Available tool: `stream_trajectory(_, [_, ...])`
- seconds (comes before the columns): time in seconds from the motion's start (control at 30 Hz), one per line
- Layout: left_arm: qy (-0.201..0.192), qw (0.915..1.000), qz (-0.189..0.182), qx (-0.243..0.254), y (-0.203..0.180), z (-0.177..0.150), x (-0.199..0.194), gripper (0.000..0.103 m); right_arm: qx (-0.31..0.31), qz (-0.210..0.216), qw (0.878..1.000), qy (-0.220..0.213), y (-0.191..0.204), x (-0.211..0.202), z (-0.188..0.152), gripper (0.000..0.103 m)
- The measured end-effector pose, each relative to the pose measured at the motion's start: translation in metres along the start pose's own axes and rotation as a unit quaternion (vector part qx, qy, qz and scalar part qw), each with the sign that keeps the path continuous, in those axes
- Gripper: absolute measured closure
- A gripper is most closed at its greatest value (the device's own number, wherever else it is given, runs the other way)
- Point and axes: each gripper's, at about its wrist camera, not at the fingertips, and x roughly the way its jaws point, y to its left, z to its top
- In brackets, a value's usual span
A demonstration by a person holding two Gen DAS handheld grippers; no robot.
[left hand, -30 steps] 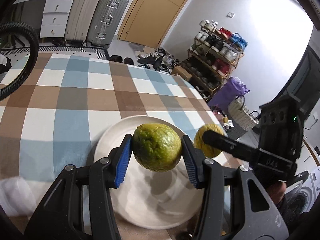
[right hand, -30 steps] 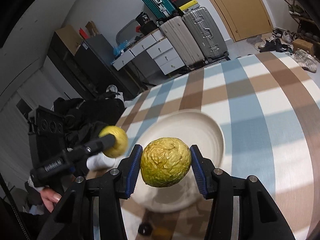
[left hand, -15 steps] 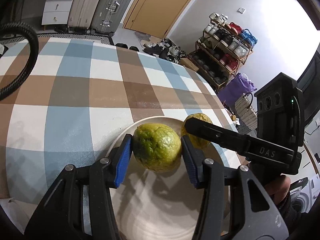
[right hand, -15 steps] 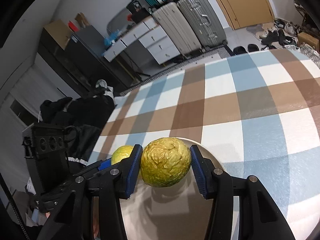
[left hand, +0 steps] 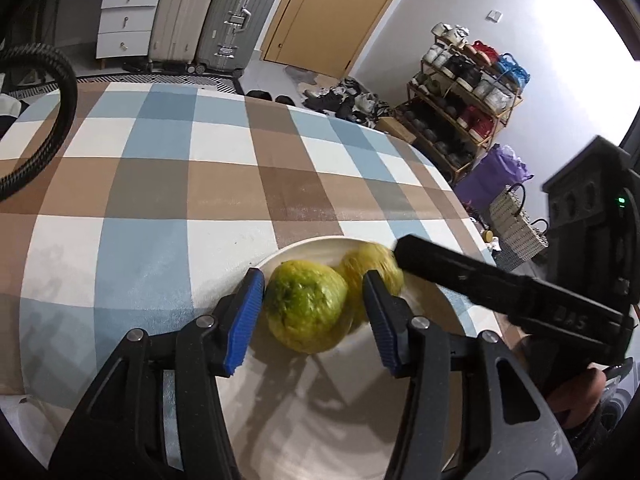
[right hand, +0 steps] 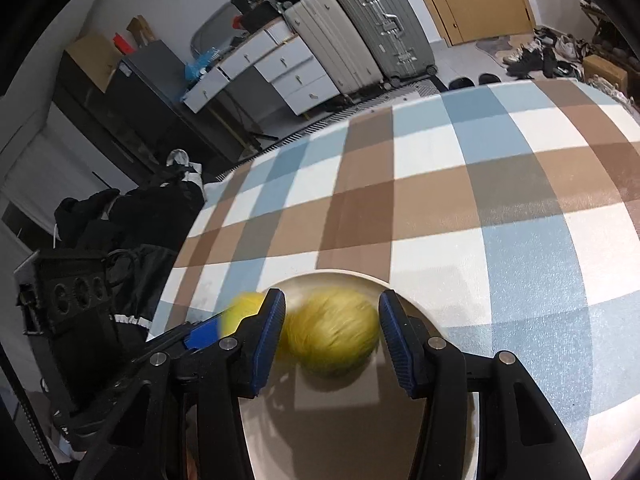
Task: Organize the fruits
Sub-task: 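Carry both citrus fruits to the cream plate and release them there, then move both tools back over the remaining fruits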
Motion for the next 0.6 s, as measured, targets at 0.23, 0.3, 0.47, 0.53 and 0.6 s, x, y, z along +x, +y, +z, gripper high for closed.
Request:
stream_trajectory(0.23, [-0.031,0.9982,0.047,0.021,-0.019,-0.004,-0.037,0.030,-0.001,0.000,1.000,-0.029,0.004,-0.028,-0.004,0.042])
stream_trajectory(0.3, [-0.044,0.9971,0.055,0.029,-0.023,-0.005,-0.052,0.029,0.000,0.002,0.999,-0.042,0.005,-0.042,-0.008,0.036])
stream_trajectory(0.47, [-0.069,0.9942,0.073,0.038,-0.041,-0.012,-0.096,0.021,-0.011,0.000,0.998,-0.068,0.016,-0.086,-0.023,0.032])
stream_trajectory(0.53, [-0.078,0.9923,0.085,0.046,-0.050,-0.018,-0.114,0.020,-0.023,-0.007,0.996,-0.083,0.023,-0.107,-0.033,0.023])
stream_trajectory(0.6, [-0.087,0.9901,0.098,0.050,-0.060,-0.025,-0.134,0.017,-0.031,-0.009,0.995,-0.097,0.029,-0.124,-0.042,0.018])
